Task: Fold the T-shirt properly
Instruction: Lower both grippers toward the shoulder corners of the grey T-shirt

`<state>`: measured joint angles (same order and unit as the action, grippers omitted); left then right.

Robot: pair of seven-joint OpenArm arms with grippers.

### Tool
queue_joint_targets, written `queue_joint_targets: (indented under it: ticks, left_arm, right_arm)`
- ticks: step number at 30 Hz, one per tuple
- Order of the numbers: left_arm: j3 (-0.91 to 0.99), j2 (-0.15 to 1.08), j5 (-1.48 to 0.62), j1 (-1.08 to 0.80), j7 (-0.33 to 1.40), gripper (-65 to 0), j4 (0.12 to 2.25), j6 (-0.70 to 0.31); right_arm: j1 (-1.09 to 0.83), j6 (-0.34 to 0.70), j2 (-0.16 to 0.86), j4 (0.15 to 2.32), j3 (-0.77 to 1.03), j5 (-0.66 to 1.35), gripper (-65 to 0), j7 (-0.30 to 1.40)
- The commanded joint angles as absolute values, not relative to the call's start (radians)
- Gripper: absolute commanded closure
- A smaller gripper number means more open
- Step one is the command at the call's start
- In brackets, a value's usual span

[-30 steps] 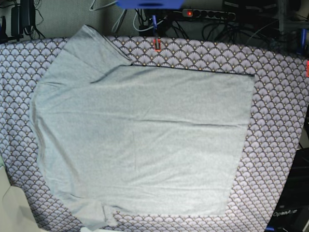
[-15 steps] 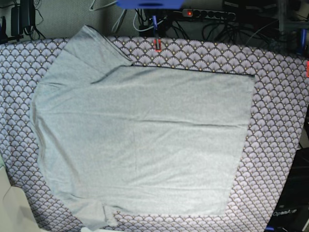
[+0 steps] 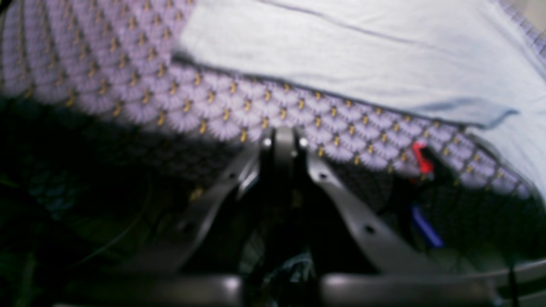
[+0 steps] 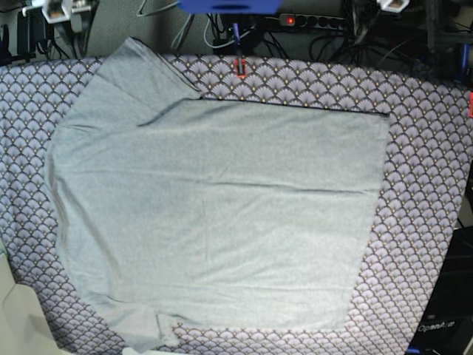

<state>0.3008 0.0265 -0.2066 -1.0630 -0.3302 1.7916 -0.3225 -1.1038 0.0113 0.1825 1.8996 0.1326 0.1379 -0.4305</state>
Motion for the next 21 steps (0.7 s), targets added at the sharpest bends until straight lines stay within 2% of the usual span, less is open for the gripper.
queue_joint_targets:
  ticks: [1, 5, 7, 10, 16, 21]
  left_arm:
    - [0.338, 0.015, -0.216, -1.033, -0.305, 0.0, 1.842, -0.321]
    - [0.466, -0.005, -0.211, -0.84, 0.054, 0.0, 1.917, -0.332]
    - [0.522, 0.001, -0.211, -0.743, 0.237, -3.6, 1.923, -0.334]
    - [0.599, 0.024, -0.211, -0.634, 0.409, -10.7, 1.92, -0.349]
    - [0.714, 0.019, -0.211, -0.512, 0.553, -21.7, 1.923, -0.539]
    - [0.725, 0.019, -0.209, -0.46, 0.611, -26.2, 1.905, -0.559]
  right_arm:
    - [-1.098, 0.01, 0.191, 1.906, 0.136, 0.147, 0.0, -0.417]
    - [-0.998, 0.102, 0.191, 1.906, 0.142, 0.15, 0.0, -0.243]
    - [-0.957, 0.168, 0.191, 1.905, 0.143, 0.15, 0.0, -0.165]
    - [-0.928, 0.223, 0.176, 1.911, 0.143, 0.151, -1.7, -0.068]
    - [-0.888, 0.298, 0.136, 1.908, 0.166, 0.151, -14.2, -0.027]
    - [-0.869, 0.303, 0.136, 1.905, 0.166, 0.151, -19.4, -0.027]
